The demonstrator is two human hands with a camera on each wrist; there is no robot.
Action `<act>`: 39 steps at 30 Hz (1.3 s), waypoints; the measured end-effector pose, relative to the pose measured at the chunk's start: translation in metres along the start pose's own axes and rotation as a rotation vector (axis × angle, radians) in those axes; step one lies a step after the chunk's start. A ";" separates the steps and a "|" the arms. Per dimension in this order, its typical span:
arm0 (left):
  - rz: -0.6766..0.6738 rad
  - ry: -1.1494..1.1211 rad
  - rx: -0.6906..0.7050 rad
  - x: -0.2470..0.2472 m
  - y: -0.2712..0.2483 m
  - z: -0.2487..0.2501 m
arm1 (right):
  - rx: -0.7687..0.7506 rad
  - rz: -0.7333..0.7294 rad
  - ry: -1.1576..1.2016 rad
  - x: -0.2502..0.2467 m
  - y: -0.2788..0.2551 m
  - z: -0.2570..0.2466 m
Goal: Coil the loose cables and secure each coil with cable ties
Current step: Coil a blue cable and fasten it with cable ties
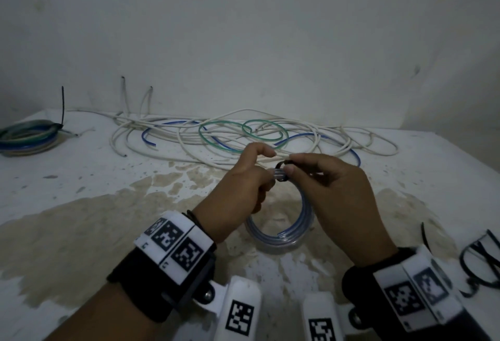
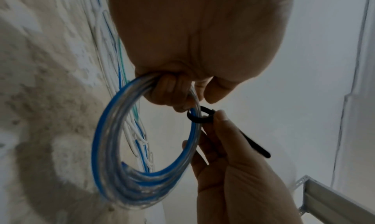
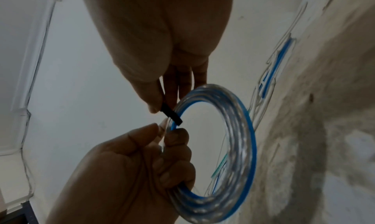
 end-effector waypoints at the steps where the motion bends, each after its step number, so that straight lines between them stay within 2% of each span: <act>1: -0.028 -0.017 -0.003 0.002 0.001 -0.002 | -0.039 -0.016 -0.068 0.002 0.000 -0.004; 4: -0.071 0.049 0.022 0.007 0.001 -0.002 | -0.091 -0.014 -0.143 0.001 -0.001 -0.007; 10: -0.029 0.361 0.219 0.012 -0.004 0.014 | -0.146 -0.004 -0.205 -0.001 -0.001 -0.013; 14: 0.073 0.453 0.285 0.005 -0.007 0.022 | -0.250 -0.022 -0.277 0.003 -0.002 -0.022; 21: 0.117 0.529 0.348 0.003 -0.010 0.027 | -0.275 0.005 -0.247 0.000 -0.003 -0.022; 29: 0.120 0.509 0.272 0.001 -0.005 0.021 | -0.425 0.110 -0.402 -0.010 -0.013 -0.054; 31: 0.091 0.489 0.239 0.003 -0.004 0.016 | -0.376 0.082 -0.360 -0.010 -0.009 -0.049; 34: 0.074 0.421 0.163 0.001 -0.001 0.005 | -0.221 -0.036 -0.212 -0.002 0.000 -0.028; 36: 0.054 0.278 0.104 0.000 0.001 -0.003 | -0.114 -0.079 -0.128 0.003 0.002 -0.012; 39: -0.004 0.065 0.036 0.006 0.003 -0.013 | -0.081 -0.111 -0.150 0.008 0.003 -0.001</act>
Point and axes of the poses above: each hand's wrist, its own y-axis towards the middle knuckle, its own x-axis out of the palm, z = x × y, the point moved 10 cm from there along y, towards the middle knuckle, and after that the axes turned 8 degrees about -z, right-handed, at the moved point
